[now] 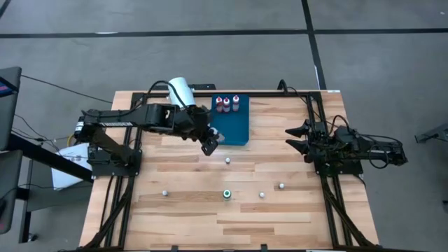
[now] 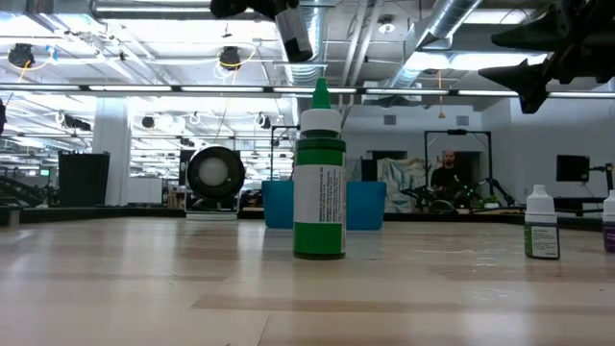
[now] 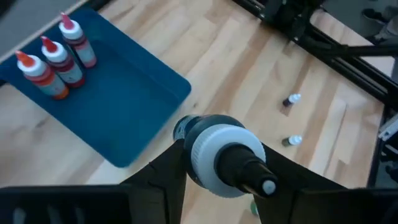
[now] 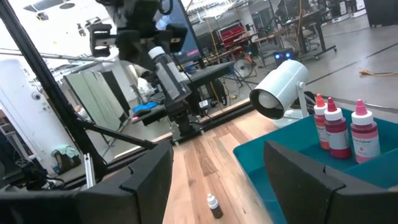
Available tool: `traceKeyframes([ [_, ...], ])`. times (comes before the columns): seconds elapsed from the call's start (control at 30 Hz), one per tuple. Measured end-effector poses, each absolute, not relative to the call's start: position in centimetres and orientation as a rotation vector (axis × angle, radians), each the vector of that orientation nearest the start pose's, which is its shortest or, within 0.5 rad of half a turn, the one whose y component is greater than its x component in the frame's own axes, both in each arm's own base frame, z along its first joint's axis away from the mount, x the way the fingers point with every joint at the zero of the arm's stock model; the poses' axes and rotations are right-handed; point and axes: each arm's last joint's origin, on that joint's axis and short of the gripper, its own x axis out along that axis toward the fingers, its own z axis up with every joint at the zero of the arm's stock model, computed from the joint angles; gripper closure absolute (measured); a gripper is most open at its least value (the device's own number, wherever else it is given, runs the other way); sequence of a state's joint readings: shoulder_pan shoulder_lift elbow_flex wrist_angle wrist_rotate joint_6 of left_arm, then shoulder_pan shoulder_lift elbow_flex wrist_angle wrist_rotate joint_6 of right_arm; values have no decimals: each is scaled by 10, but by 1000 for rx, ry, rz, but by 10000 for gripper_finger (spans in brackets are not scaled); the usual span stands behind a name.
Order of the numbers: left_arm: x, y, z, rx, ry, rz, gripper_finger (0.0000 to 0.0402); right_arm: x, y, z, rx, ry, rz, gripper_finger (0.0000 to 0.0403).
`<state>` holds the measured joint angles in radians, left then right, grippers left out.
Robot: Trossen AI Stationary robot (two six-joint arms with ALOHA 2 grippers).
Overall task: Pick & Place food coloring
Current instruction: Put the big black food coloring bottle into the blue bin
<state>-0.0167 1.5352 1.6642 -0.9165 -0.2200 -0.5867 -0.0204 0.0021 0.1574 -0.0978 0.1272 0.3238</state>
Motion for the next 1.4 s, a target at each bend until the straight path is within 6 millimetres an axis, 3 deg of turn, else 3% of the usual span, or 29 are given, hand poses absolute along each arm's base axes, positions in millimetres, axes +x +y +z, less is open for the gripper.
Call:
traceKeyframes([
  [0.4, 324, 50, 385, -358, 632, 614, 269, 85, -6, 207, 325, -81, -141, 163],
  [0.83, 343, 116, 352, -329, 685, 792, 269, 85, -6, 205, 324, -62, -155, 163],
  [1.17, 354, 143, 326, -372, 751, 803, 270, 85, -7, 204, 306, -54, -171, 163],
  [1.4, 360, 148, 318, -402, 750, 782, 270, 85, -7, 204, 213, -48, -191, 163],
])
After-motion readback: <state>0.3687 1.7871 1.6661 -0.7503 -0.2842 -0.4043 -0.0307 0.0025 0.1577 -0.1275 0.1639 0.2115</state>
